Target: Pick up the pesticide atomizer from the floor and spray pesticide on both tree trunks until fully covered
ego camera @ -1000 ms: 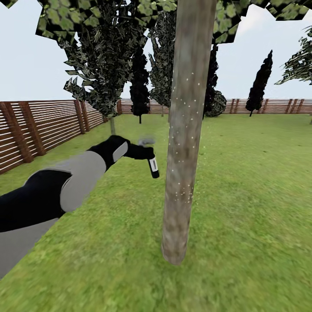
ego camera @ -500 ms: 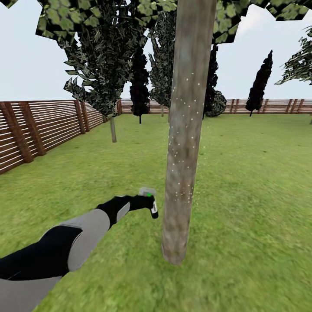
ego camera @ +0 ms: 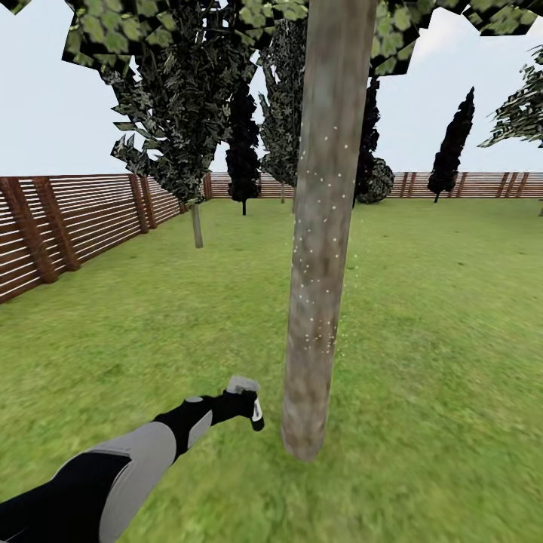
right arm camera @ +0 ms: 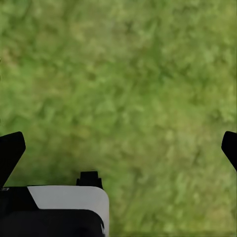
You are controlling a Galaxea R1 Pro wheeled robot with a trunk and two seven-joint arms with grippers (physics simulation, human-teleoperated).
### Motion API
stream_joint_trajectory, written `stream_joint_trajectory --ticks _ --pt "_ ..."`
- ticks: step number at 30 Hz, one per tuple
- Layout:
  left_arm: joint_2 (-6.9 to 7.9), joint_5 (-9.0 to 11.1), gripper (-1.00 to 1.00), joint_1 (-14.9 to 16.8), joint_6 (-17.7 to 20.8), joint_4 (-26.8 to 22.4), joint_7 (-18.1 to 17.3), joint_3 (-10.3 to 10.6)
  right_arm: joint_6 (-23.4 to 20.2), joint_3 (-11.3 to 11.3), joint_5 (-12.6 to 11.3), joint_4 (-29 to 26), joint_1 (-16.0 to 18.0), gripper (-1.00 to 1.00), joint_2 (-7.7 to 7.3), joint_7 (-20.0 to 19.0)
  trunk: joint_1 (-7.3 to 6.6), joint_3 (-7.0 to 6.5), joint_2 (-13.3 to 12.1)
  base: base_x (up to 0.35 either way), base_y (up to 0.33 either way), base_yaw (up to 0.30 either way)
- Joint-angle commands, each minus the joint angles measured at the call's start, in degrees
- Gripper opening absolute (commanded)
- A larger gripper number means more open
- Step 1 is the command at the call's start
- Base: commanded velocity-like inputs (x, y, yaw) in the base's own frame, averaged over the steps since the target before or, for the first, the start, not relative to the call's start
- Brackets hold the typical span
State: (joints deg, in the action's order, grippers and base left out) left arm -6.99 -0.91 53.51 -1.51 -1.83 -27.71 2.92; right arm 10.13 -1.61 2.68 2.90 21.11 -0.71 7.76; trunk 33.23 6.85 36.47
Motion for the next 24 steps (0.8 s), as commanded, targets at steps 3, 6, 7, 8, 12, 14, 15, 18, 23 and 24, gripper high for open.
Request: stream_joint_trajectory --ticks 3,6,7,8,12,14,15,18,23,24 --pt "0.04 -0.05 -1.00 -0.19 -0.16 -0.01 -0.07 0.16 0.35 -0.15 0.28 0.26 0.00 1.00 0.01 0.24 0.02 0.10 0.09 0.098 0.103 0.000" --pt "0.04 -0.05 -1.00 -0.24 -0.16 -0.01 -0.07 0.16 0.35 -0.15 0.26 0.26 -0.01 1.00 0.13 0.24 0.02 0.10 0.09 0.211 0.218 0.000" --pt "0.04 -0.05 -1.00 -0.23 -0.13 -0.01 -0.07 0.16 0.35 -0.15 0.24 0.26 -0.01 1.00 0.16 0.24 0.02 0.10 0.09 0.237 0.247 0.000" --pt "0.04 -0.05 -1.00 -0.24 -0.11 -0.01 -0.07 0.16 0.34 -0.15 0.25 0.26 -0.02 1.00 0.17 0.24 0.02 0.10 0.09 0.241 0.250 0.000" --pt "0.04 -0.05 -1.00 -0.25 -0.09 -0.01 -0.07 0.16 0.38 -0.15 0.26 0.26 -0.05 1.00 0.18 0.24 0.02 0.10 0.09 0.242 0.259 -0.005" --pt "0.04 -0.05 -1.00 -0.24 -0.07 -0.01 -0.07 0.16 0.41 -0.15 0.29 0.26 -0.09 1.00 0.18 0.24 0.02 0.10 0.09 0.131 0.321 -0.188" --pt "0.04 -0.05 -1.00 -0.24 -0.07 -0.01 -0.07 0.16 0.42 -0.15 0.30 0.26 -0.10 1.00 0.18 0.24 0.02 0.10 0.09 0.050 0.341 -0.261" --pt "0.04 -0.05 -1.00 -0.25 -0.07 0.03 -0.07 0.16 0.42 -0.15 0.29 0.26 -0.10 1.00 0.18 0.24 0.02 0.10 0.09 0.022 0.346 -0.281" --pt "0.04 -0.05 -1.00 -0.25 -0.07 0.07 -0.07 0.16 0.42 -0.15 0.30 0.26 -0.10 1.00 0.18 0.24 0.02 0.10 0.09 0.003 0.349 -0.293" --pt "0.04 -0.05 -1.00 -0.25 -0.07 0.07 -0.07 0.16 0.42 -0.15 0.30 0.26 -0.11 1.00 0.18 0.24 0.02 0.10 0.09 0.000 0.350 -0.295"
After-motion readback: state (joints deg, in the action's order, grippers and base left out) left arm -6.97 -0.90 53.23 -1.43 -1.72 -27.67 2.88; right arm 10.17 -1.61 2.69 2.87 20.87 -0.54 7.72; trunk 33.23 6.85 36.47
